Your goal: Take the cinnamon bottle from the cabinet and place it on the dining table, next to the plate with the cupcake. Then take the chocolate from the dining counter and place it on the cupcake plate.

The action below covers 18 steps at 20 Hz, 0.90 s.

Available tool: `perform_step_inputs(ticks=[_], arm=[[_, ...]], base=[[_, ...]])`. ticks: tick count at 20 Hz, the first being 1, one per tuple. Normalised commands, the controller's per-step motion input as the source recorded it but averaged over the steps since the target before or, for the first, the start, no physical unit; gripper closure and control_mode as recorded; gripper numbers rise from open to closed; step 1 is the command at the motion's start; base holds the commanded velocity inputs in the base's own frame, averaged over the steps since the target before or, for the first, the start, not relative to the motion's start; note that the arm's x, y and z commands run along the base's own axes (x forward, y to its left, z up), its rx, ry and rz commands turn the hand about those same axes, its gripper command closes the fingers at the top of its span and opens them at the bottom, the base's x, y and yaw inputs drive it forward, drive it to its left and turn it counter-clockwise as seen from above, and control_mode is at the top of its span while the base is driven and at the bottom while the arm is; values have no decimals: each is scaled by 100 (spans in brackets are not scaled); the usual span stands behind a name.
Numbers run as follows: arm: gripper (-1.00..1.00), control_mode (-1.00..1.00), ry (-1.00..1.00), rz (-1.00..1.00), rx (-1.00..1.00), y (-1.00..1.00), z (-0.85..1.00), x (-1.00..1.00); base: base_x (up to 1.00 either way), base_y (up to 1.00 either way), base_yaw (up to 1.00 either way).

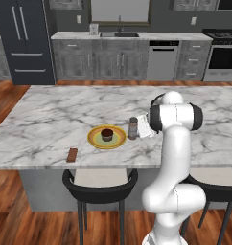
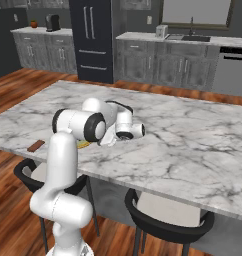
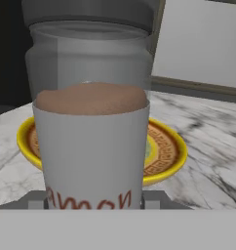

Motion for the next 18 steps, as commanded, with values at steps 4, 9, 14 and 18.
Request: perform_step_inputs(ticks=[4,9,14,18], arm=[[100,-100,0,0,0,0,-22,27],[100,-100,-3,1,0,0,-25,17],[100,-100,-8,1,0,0,-32,1],[-100,-100,-5,0,0,0,-27,1]], base=[[0,0,0],[0,0,0],[0,0,0],[0,0,0]])
